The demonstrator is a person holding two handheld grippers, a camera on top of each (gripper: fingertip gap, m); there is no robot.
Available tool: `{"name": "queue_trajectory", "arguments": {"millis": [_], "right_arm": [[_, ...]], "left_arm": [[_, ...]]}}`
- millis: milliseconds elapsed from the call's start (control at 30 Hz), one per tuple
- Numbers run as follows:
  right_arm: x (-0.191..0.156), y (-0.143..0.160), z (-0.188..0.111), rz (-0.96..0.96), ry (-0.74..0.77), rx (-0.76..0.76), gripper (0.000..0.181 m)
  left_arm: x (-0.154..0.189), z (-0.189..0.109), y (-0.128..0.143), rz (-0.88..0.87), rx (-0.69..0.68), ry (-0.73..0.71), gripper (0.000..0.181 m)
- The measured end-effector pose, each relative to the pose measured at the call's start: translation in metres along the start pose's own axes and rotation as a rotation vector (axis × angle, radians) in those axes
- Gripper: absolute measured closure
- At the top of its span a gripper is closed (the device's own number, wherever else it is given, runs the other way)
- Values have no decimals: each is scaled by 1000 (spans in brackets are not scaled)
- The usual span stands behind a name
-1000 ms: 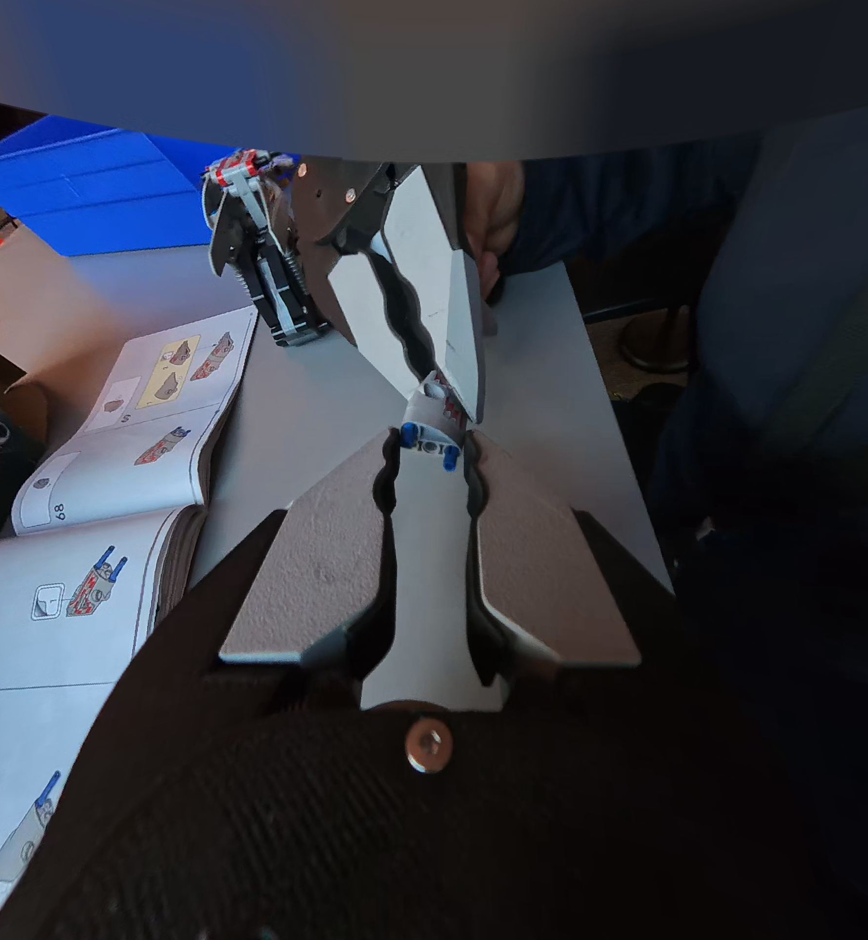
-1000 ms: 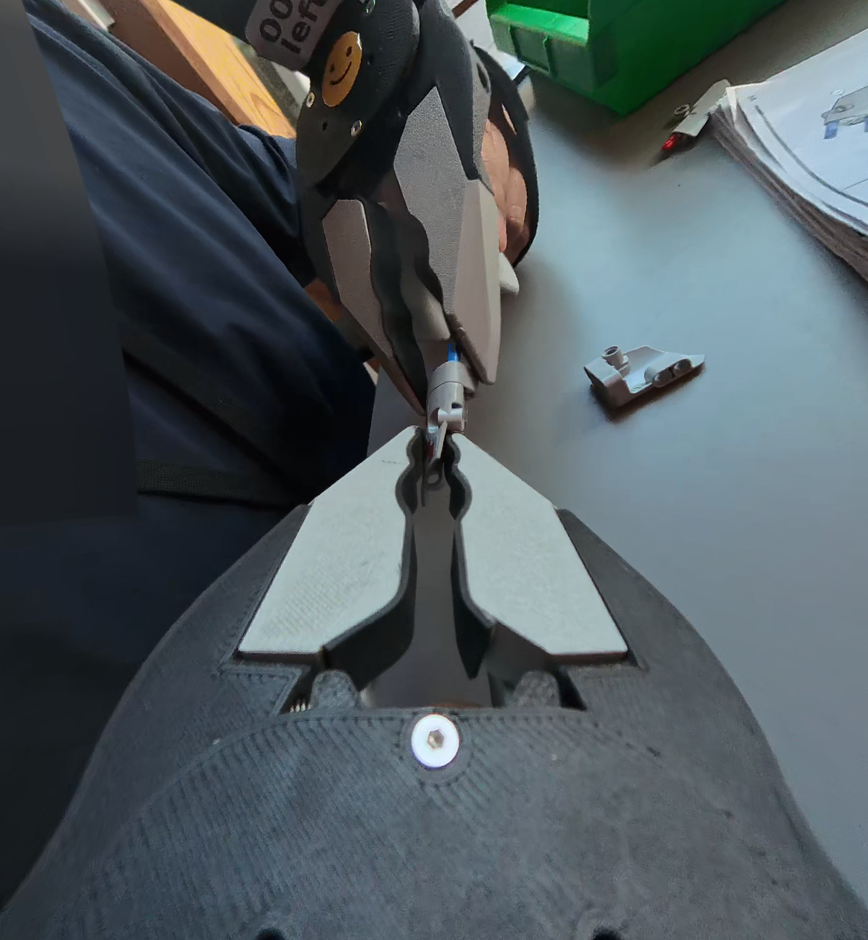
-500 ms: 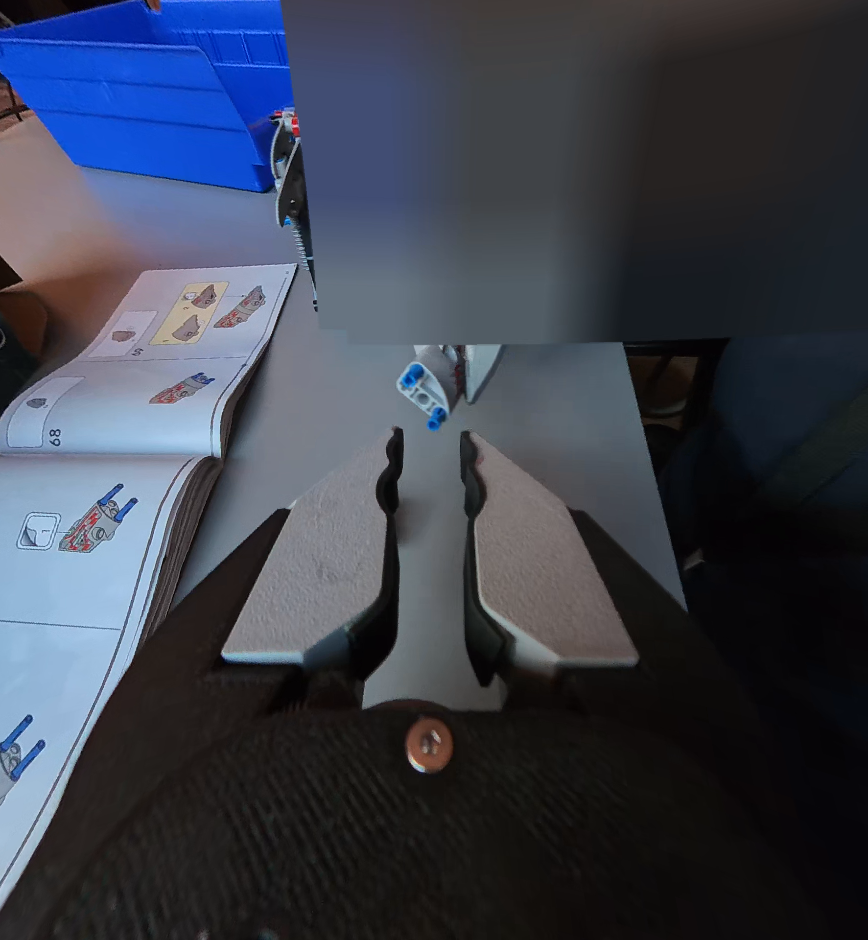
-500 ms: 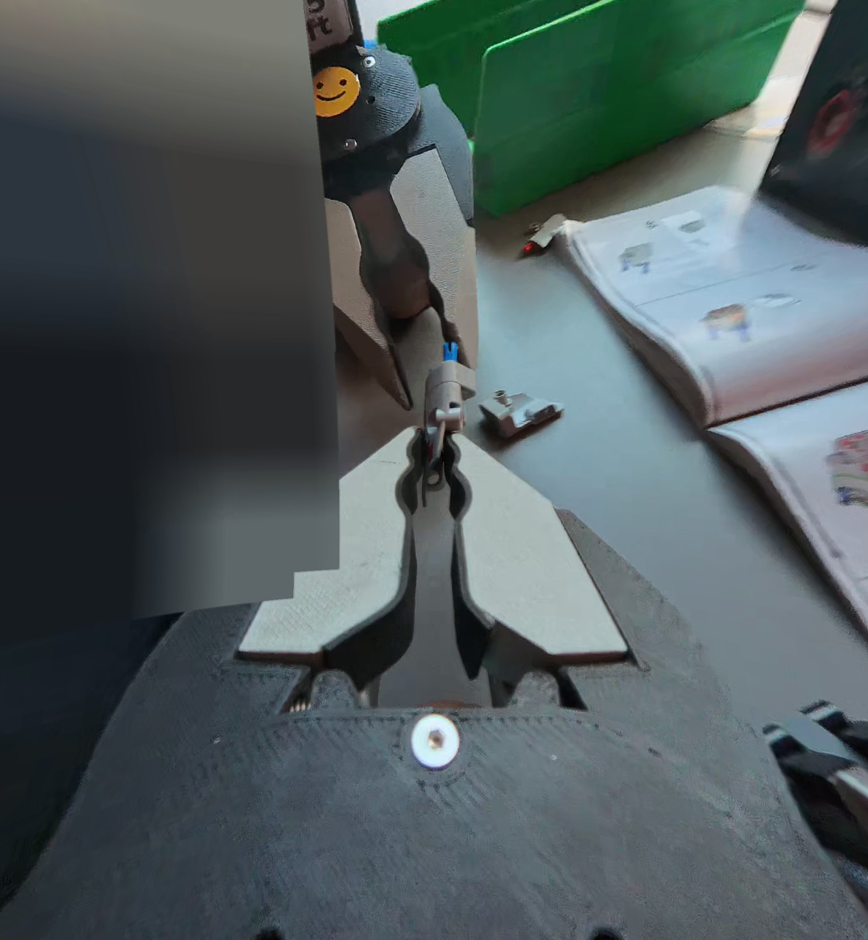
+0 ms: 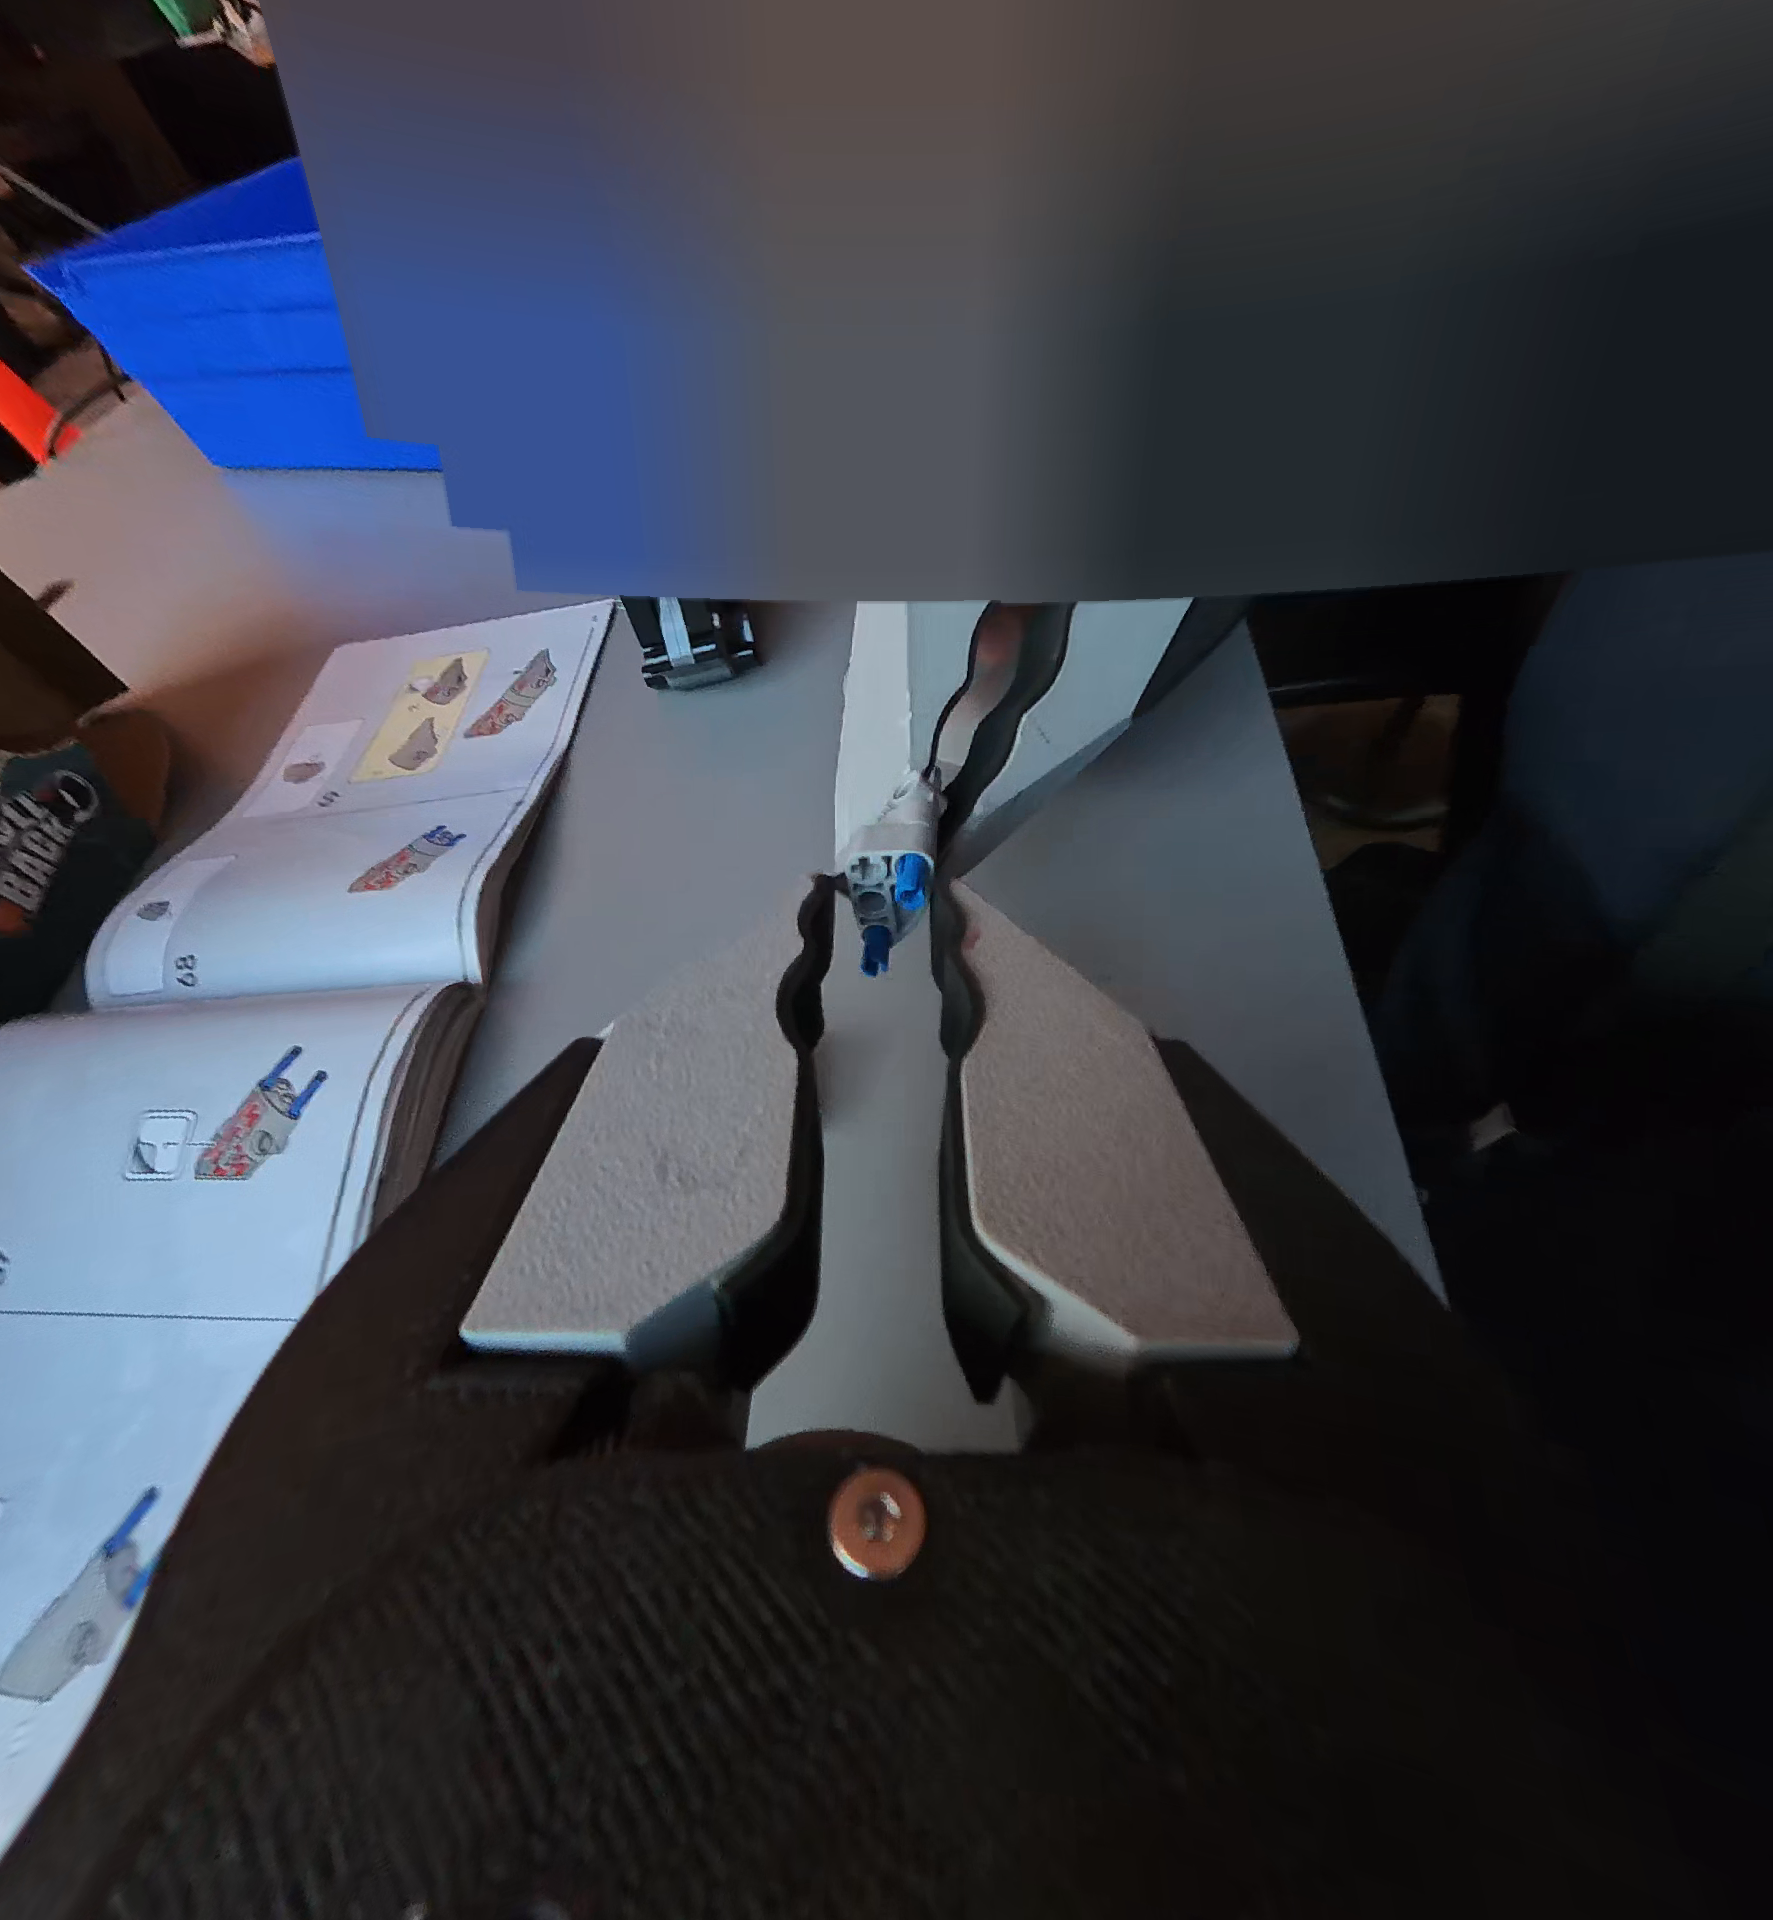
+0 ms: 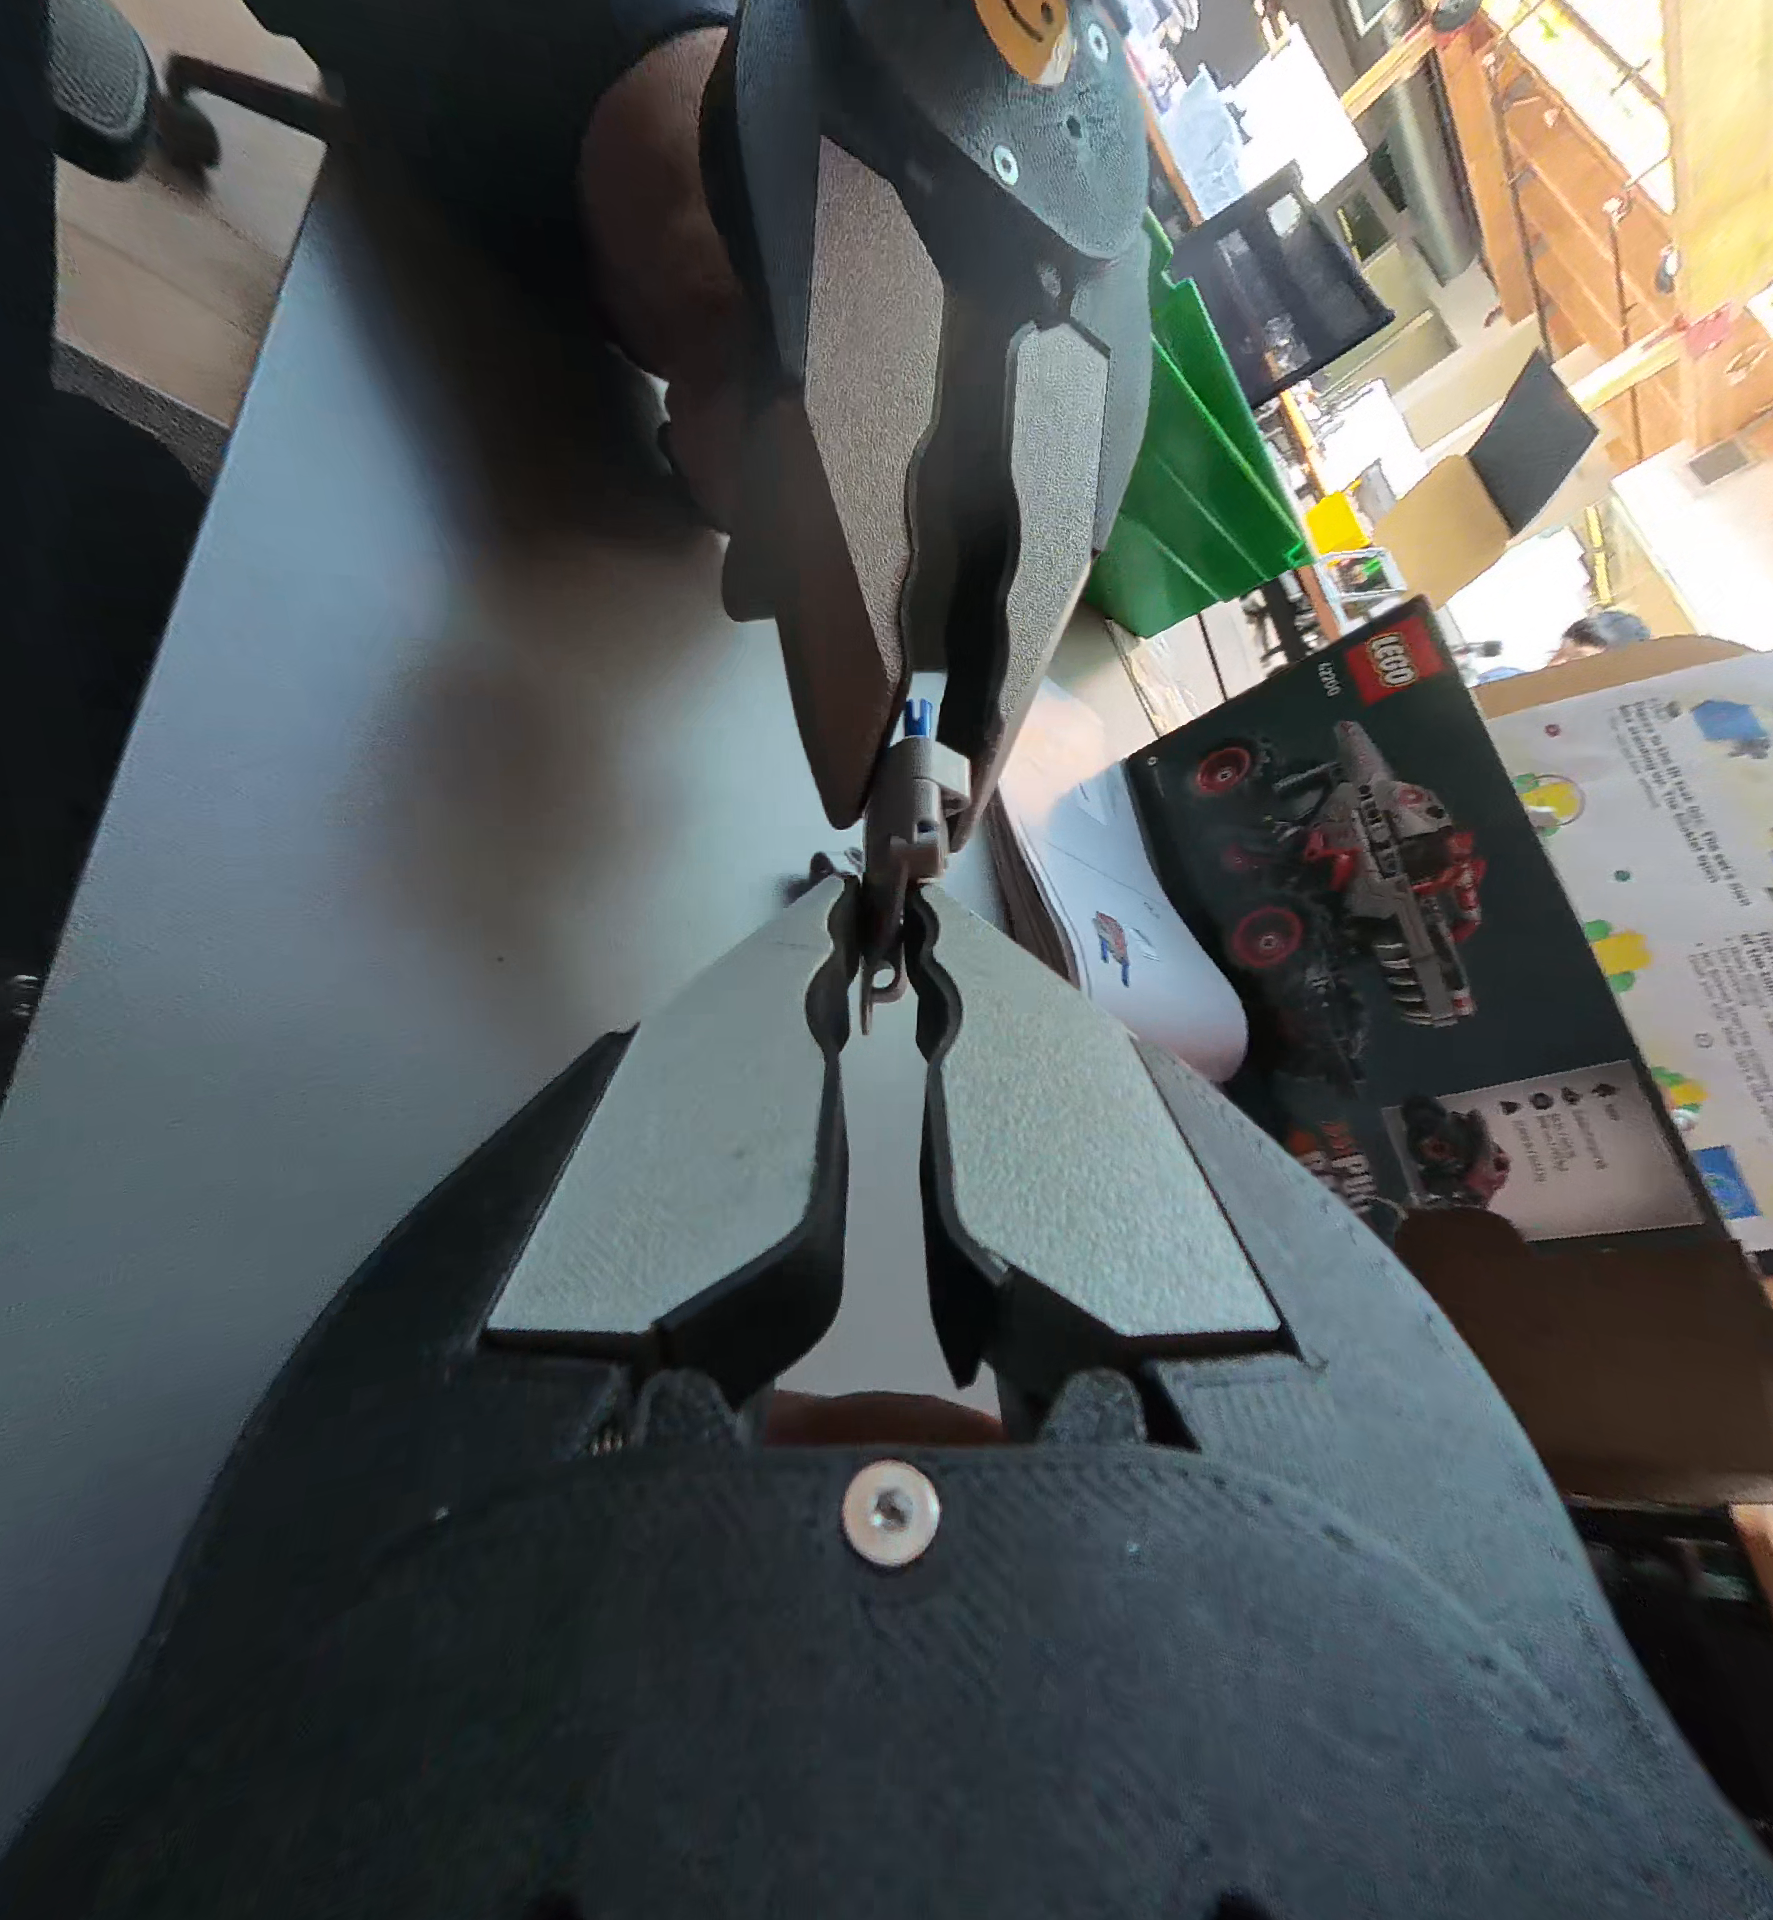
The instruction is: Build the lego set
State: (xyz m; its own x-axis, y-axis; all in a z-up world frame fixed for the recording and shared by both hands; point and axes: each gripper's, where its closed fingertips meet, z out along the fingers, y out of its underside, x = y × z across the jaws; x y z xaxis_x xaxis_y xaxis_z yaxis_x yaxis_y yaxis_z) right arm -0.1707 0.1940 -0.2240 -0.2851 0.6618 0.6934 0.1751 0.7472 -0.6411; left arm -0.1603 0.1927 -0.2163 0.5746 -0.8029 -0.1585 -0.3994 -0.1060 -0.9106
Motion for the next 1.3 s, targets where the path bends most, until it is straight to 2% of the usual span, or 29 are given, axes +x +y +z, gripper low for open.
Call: {"name": "queue_trajectory", "arguments": {"millis": [67, 133, 233, 333, 567, 1033, 1300], "right_arm": [[2, 1, 1, -52, 40, -12, 176], [-2, 8, 5, -77, 31, -44, 167], [-7, 18, 8, 9, -20, -99, 173], [-8, 13, 6, 95, -62, -44, 174], [-14, 4, 15, 50, -87, -20, 172], [-12, -8, 17, 64, -83, 46, 172], [-12, -5, 17, 63, -77, 27, 171]], "left_arm": [[-2, -1, 0, 62, -6, -45, 167], [-4, 0, 1, 125, -25, -83, 169], [1, 4, 9, 142, -81, -74, 169], [2, 3, 5, 151, -61, -78, 170], [15, 0, -17, 138, 44, -27, 172], [20, -4, -26, 155, 91, -36, 172], [18, -3, -18, 174, 51, -49, 172]]}}
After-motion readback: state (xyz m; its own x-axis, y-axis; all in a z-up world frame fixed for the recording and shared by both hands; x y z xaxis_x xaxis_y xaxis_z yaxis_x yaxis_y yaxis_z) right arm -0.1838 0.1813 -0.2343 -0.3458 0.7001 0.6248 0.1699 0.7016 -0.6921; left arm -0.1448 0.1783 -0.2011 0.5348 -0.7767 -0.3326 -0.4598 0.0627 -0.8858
